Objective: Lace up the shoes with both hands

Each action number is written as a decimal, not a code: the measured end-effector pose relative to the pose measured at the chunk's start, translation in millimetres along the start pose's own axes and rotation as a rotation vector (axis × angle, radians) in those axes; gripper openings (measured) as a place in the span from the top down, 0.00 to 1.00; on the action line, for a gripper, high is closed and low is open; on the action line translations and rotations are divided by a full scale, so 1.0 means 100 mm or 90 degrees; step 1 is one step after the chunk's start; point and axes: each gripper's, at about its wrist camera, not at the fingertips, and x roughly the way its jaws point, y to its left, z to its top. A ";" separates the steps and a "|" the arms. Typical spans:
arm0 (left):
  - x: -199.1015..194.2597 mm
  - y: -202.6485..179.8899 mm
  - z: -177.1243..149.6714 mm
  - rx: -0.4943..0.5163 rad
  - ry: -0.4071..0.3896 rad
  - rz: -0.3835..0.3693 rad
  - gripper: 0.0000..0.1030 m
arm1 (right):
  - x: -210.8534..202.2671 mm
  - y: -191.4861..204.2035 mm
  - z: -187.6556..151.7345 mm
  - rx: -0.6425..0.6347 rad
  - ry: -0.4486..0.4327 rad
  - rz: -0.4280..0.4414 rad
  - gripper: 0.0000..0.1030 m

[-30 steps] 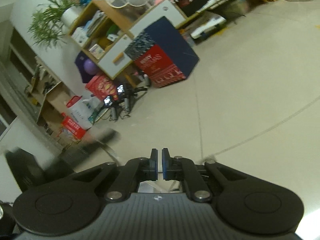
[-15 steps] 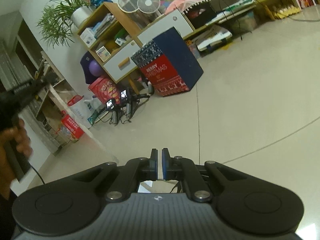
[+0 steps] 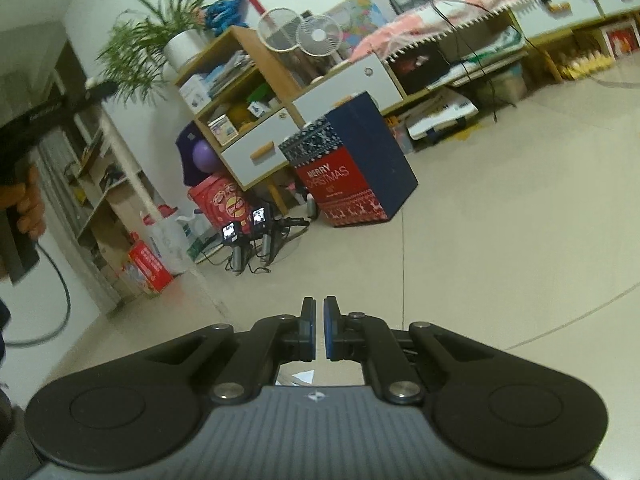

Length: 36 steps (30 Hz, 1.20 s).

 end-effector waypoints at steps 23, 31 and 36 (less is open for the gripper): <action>0.08 -0.99 0.26 0.515 0.070 -0.086 0.98 | -0.41 0.42 0.50 -0.238 -0.030 -0.071 0.93; 0.09 -1.47 0.11 0.609 0.148 -0.226 0.98 | -0.62 0.77 1.16 -0.294 0.028 0.008 0.62; 0.02 -1.58 0.06 0.649 0.148 -0.272 0.98 | -0.43 0.80 1.34 -0.267 0.143 0.052 0.62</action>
